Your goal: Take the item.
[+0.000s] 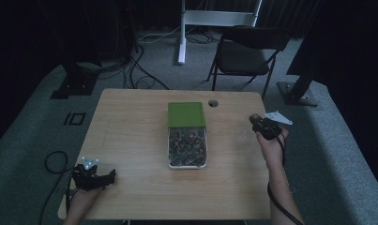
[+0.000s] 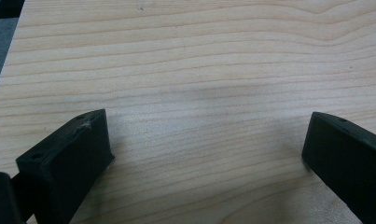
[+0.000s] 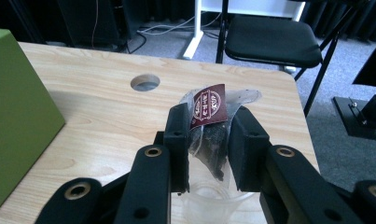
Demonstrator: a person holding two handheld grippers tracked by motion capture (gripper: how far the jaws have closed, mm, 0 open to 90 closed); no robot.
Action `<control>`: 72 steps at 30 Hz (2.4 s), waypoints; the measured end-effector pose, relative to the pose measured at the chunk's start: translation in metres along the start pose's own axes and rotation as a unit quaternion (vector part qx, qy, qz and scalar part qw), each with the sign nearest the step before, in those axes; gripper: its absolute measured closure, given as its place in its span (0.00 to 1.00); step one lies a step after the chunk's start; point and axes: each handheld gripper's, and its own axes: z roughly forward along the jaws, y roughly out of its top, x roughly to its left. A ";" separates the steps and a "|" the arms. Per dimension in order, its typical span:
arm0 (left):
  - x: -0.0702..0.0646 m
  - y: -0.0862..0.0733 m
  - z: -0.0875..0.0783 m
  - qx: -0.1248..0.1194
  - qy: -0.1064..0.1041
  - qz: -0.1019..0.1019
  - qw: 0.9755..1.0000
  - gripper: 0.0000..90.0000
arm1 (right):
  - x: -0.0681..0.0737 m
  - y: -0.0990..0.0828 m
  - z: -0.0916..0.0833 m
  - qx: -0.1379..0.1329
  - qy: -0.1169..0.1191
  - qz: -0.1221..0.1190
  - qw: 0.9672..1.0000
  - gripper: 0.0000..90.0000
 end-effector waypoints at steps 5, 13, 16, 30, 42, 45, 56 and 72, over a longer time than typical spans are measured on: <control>0.000 0.000 0.000 0.000 0.000 0.000 1.000 0.02 | -0.001 -0.003 0.001 0.006 0.003 0.005 1.000 0.79; 0.000 0.000 0.000 0.000 0.000 0.000 1.000 0.02 | -0.003 -0.005 0.002 0.012 -0.004 0.003 1.000 0.75; 0.000 0.000 0.000 0.000 0.000 0.000 1.000 0.02 | -0.005 -0.005 0.003 0.013 0.000 0.007 1.000 0.72; 0.000 0.000 0.000 0.000 0.000 0.000 1.000 0.02 | -0.003 0.001 -0.005 0.009 0.019 0.003 1.000 0.56; 0.000 0.000 0.000 0.000 0.000 0.000 1.000 0.02 | 0.005 -0.003 -0.022 -0.006 0.040 0.003 0.999 0.47; 0.000 0.000 0.000 0.000 0.000 0.000 1.000 0.02 | 0.006 -0.004 -0.025 -0.010 0.042 0.008 0.999 0.41; 0.000 0.000 0.000 0.000 0.000 0.000 1.000 0.02 | 0.011 -0.014 -0.037 -0.014 0.040 -0.005 0.999 0.33; 0.000 0.000 0.000 0.000 0.000 0.000 1.000 0.02 | 0.008 -0.034 -0.051 0.002 0.048 0.005 0.999 0.24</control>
